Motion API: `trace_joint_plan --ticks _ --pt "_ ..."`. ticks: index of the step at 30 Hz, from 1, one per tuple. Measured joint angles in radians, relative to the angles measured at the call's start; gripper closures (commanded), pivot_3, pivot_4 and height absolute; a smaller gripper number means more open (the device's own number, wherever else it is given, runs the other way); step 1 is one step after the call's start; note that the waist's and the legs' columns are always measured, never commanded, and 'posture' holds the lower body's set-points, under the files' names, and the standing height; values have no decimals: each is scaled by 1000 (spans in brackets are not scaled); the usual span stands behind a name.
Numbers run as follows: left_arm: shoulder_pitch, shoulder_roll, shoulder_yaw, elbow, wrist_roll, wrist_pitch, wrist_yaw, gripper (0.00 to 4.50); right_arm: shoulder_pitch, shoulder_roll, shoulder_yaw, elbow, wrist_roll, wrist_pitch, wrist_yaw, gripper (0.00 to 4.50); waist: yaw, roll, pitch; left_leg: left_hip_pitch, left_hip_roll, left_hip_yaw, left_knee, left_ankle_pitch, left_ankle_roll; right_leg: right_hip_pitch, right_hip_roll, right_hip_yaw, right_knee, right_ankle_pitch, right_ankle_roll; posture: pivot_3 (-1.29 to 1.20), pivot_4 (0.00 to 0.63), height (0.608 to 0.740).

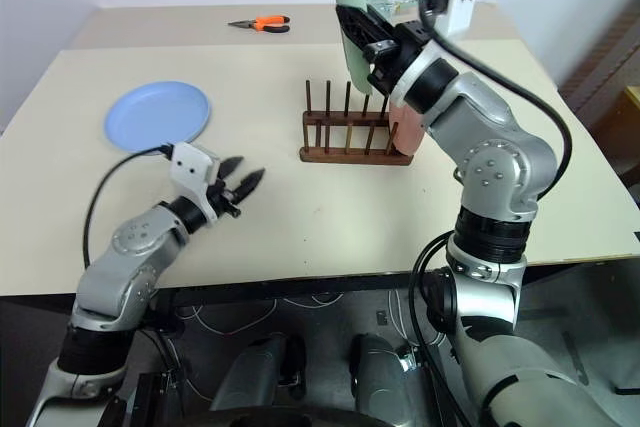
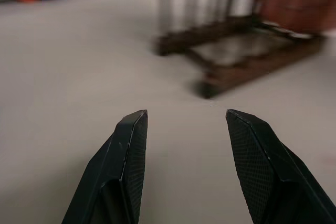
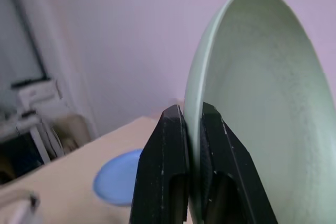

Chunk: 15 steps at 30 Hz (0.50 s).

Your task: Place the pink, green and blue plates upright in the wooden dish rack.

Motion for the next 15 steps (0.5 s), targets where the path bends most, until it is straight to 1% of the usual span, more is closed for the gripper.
trace_joint_plan --ticks 4,6,9,15 --pt "0 -5 1 -29 -20 5 -27 2098 -4 39 -69 20 125 95 -125 4500 -1 4 -2 0 1 1 -1 2 3 -1 1 0 1 0 -1 0 150 740" --pt "0 -5 1 -29 -20 12 -37 2098 -4 48 -80 45 161 122 -174 4500 1 4 -2 0 1 2 -1 2 3 -1 1 0 1 0 -1 0 150 740" --pt "3 -5 1 -29 -20 19 -40 2098 -4 44 -76 82 169 134 -204 4500 5 4 -2 -1 1 2 0 2 4 -1 1 0 1 0 -1 0 150 740" --pt "10 -8 1 -30 -19 24 -43 2098 -10 2 -37 208 122 91 -184 4500 4 4 -2 -1 1 2 0 2 5 -1 2 0 1 0 -1 0 150 740"
